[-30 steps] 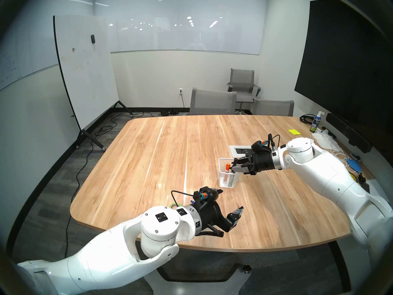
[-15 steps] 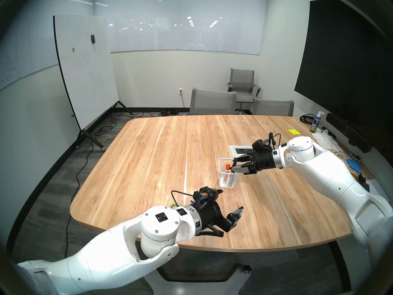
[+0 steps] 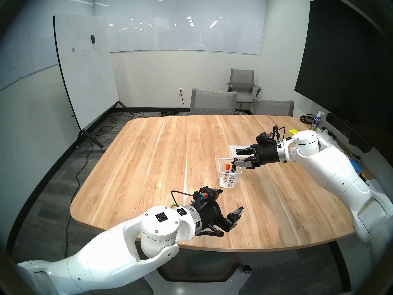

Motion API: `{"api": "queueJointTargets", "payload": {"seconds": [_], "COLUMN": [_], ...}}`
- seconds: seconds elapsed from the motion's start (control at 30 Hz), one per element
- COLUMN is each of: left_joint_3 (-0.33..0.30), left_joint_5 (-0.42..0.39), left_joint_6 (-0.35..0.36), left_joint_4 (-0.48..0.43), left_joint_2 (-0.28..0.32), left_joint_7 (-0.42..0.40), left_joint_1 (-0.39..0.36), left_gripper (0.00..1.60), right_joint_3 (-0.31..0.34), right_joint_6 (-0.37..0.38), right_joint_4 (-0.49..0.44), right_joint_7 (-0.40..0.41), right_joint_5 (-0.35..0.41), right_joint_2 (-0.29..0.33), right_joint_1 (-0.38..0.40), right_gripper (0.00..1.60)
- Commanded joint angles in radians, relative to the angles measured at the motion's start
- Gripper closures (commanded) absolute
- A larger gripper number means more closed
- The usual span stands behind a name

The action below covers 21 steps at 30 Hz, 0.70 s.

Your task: Place the pen, the marker, and the scissors into the pen holder

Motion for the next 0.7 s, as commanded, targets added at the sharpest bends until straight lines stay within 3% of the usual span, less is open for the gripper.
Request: {"api": "queueJointTargets", "payload": {"seconds": [0.0,0.37,0.67], "left_joint_3": [-0.004,-0.004,-0.004], "left_joint_5": [-0.001,-0.001,-0.001], "left_joint_6": [-0.007,-0.007,-0.007], "left_joint_4": [-0.024,-0.023,-0.024], "left_joint_2": [-0.007,-0.008,-0.008], "left_joint_7": [0.001,0.001,0.001], "left_joint_1": [-0.003,-0.004,-0.004], "left_gripper": [0.0,0.0,0.0], "right_joint_3": [0.036,0.06,0.067], "right_joint_6": [0.007,0.01,-0.03], "right_joint_4": [0.008,0.016,0.041], "right_joint_7": [0.03,0.135,0.249], "right_joint_5": [0.018,0.009,-0.006], "right_joint_2": [0.023,0.109,0.183], "right_joint_1": [0.052,0.077,0.08], "right_gripper": [0.06,0.09,0.09]}}
